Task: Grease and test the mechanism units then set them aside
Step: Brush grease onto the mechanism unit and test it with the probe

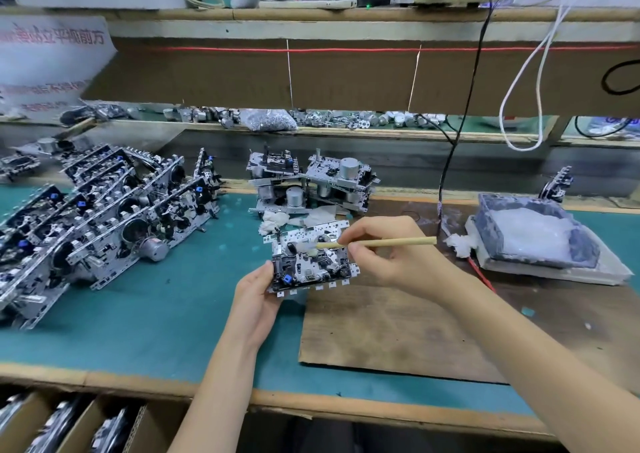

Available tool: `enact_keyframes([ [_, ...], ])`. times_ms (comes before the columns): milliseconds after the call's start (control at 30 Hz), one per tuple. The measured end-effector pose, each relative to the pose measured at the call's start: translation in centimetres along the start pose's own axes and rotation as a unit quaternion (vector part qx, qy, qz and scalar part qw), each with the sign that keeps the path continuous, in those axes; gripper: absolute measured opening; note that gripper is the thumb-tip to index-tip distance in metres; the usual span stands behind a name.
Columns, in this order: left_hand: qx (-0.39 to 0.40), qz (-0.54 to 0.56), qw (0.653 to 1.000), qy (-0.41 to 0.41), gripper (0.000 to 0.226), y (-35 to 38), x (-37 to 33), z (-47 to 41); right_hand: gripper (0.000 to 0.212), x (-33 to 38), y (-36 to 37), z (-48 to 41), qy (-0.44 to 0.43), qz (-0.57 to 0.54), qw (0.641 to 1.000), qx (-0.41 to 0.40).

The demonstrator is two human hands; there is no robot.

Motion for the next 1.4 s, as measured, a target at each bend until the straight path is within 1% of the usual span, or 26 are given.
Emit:
enact_keyframes([
  [733, 0.000, 0.004, 1.000, -0.005, 0.033, 0.4, -0.4, 0.4, 0.016, -0.6, 0.6, -0.6, -0.001, -0.001, 1.000, 0.009],
  [800, -0.004, 0.006, 1.000, -0.006, 0.033, 0.3, -0.4, 0.4, 0.016, -0.2, 0.3, -0.6, -0.023, 0.008, 1.000, -0.013],
  [833, -0.005, 0.010, 1.000, -0.007, 0.033, 0.3, -0.4, 0.3, 0.017, 0.2, 0.2, -0.5, -0.052, 0.021, 0.998, -0.033],
  [900, -0.004, 0.017, 1.000, -0.006, 0.035, 0.3, -0.4, 0.3, 0.022, 1.2, 0.3, -0.5, -0.122, 0.071, 0.988, -0.061],
  [933, -0.001, 0.018, 1.000, -0.004, 0.035, 0.4, -0.4, 0.3, 0.023, 1.5, 0.6, -0.6, -0.147, 0.114, 0.981, -0.060],
  [967, 0.004, 0.019, 1.000, -0.002, 0.033, 0.4, -0.5, 0.4, 0.025, 1.4, 1.1, -0.9, -0.155, 0.169, 0.972, -0.044],
  [1000, 0.010, 0.020, 1.000, 0.002, 0.033, 0.5, -0.5, 0.4, 0.030, 0.9, 1.9, -1.3, -0.134, 0.235, 0.963, -0.010],
  [1033, 0.015, 0.021, 1.000, 0.004, 0.033, 0.6, -0.5, 0.4, 0.045, 0.0, 2.8, -1.8, -0.086, 0.306, 0.947, 0.048],
  [1067, 0.019, 0.022, 1.000, 0.006, 0.034, 0.6, -0.5, 0.3, 0.065, -1.1, 3.8, -2.0, -0.032, 0.371, 0.921, 0.117],
  [1100, 0.020, 0.025, 0.999, 0.005, 0.034, 0.6, -0.5, 0.3, 0.081, -1.9, 4.4, -2.1, 0.002, 0.421, 0.892, 0.165],
  [1133, 0.017, 0.028, 0.999, 0.004, 0.034, 0.6, -0.5, 0.3, 0.090, -2.4, 5.0, -2.3, 0.011, 0.453, 0.871, 0.189],
  [1167, 0.014, 0.031, 0.999, 0.001, 0.033, 0.6, -0.4, 0.4, 0.096, -2.5, 5.4, -2.6, 0.010, 0.465, 0.863, 0.199],
  [1233, 0.009, 0.037, 0.999, -0.002, 0.034, 0.5, -0.4, 0.3, 0.100, -2.6, 5.8, -3.1, 0.015, 0.455, 0.868, 0.196],
  [1333, 0.006, 0.033, 0.999, -0.004, 0.031, 0.5, -0.3, 0.2, 0.100, -2.5, 5.8, -3.9, 0.016, 0.447, 0.873, 0.193],
  [1400, 0.005, 0.025, 1.000, -0.008, 0.031, 0.5, -0.2, 0.2, 0.097, -2.2, 5.7, -4.2, 0.004, 0.458, 0.868, 0.190],
])
Point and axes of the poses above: each hand's wrist, its own z-axis away from the middle knuckle, its own y-axis out of the palm, x = y × z, the point moved 5 cm from there along -z, towards the middle knuckle, and after that the axes turned 3 degrees about x, right-handed, at the moved point
